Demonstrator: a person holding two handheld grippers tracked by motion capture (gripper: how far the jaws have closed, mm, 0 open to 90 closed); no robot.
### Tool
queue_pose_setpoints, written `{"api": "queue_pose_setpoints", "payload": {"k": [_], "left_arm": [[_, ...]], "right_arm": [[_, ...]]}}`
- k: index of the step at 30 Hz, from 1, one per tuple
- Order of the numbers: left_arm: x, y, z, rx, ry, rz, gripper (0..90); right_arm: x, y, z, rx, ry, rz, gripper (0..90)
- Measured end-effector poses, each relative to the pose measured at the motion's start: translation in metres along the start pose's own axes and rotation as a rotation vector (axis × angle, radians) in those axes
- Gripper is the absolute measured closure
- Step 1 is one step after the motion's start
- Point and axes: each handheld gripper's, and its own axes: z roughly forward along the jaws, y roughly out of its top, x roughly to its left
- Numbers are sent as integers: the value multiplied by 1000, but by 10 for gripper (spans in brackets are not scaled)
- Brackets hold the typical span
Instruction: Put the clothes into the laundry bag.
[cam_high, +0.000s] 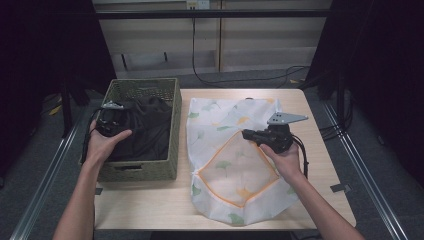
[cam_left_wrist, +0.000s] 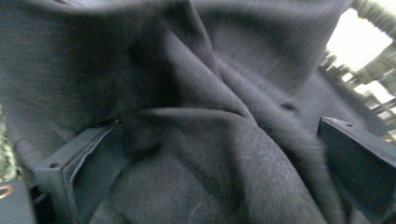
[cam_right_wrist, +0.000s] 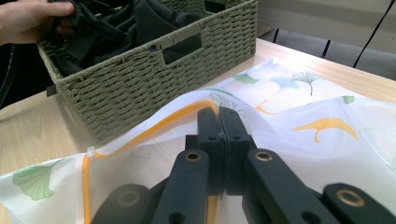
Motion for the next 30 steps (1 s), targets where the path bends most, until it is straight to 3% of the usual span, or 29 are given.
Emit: {"api": "queue_pose_setpoints", "payload": {"k": [1, 3, 6, 8, 9, 14, 15, 17, 20, 21, 22, 24, 25, 26, 27, 30], "left_arm": [[0, -1, 4, 19, 10, 13, 17], [5, -2, 14, 61, -10, -8, 12], [8, -3, 17, 92, 3, -5, 11], [8, -4, 21, 119, -10, -20, 8], [7, -4, 26, 153, -51, -13, 0], [4, -4, 34, 217, -99, 11, 0], [3, -4, 36, 219, -101, 0, 0], [2, -6, 40, 255, -95, 45, 0], [1, -10, 46, 262, -72, 21, 0], [2, -10, 47, 282, -66, 40, 0], [3, -11, 49, 307, -54, 30, 0], [4, -13, 52, 310, -50, 21, 0], [2, -14, 54, 297, -37, -13, 0], [2, -14, 54, 297, -37, -13, 0], [5, -14, 55, 316, -49, 20, 0], [6, -14, 57, 353, -91, -9, 0]], "right_arm": [[0, 0, 0, 0, 0, 0, 890], [1, 0, 1, 3, -1, -2, 889], [1, 0, 1, 3, 0, -2, 890], [0, 0, 1, 3, 1, -3, 889], [-1, 0, 1, 4, -1, -2, 889], [0, 0, 0, 3, 1, -4, 890], [-1, 0, 0, 4, 1, -5, 890], [-1, 0, 1, 6, 0, -5, 890], [0, -1, 2, 9, 3, -4, 889], [0, -1, 2, 12, 3, -7, 890], [1, -1, 2, 12, 3, -7, 889], [2, -1, 3, 16, 4, -10, 889], [2, -1, 3, 16, 3, -12, 889], [2, -1, 3, 16, 3, -12, 889], [2, -1, 3, 16, 4, -12, 889], [2, -2, 5, 19, 6, -14, 889]]}}
